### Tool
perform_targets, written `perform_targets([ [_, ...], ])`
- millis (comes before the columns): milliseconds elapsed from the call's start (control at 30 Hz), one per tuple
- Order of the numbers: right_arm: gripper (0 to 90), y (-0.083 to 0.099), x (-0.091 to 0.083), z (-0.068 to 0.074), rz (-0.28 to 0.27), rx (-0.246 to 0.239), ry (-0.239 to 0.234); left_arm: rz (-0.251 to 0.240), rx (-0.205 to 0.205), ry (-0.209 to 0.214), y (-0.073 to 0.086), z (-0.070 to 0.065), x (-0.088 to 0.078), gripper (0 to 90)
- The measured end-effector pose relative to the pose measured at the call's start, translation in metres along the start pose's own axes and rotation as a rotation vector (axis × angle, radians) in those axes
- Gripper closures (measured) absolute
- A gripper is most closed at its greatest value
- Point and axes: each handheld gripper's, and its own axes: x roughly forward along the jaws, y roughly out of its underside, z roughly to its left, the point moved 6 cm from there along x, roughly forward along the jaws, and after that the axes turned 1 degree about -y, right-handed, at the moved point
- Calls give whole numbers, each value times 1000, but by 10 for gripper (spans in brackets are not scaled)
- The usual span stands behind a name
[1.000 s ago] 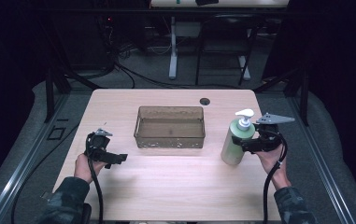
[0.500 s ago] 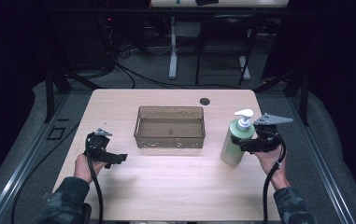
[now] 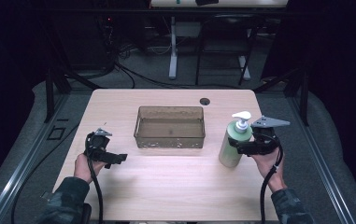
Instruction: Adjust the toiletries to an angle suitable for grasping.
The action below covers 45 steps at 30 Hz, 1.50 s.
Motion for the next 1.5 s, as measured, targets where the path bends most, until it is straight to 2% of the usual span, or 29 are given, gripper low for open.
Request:
perform_targets([
  [267, 113, 0, 1, 11, 6, 3, 5, -1, 5, 0, 0, 0, 0, 1],
  [633, 114, -2, 6, 30, 8, -15, -18, 1, 6, 0, 0, 0, 0, 2],
  [867, 113, -5, 11, 46, 15, -29, -43, 3, 6, -2, 0, 0, 0, 1],
  [1500, 111, -10, 21, 77, 22, -82, -117, 4, 5, -7, 0, 0, 0, 1],
])
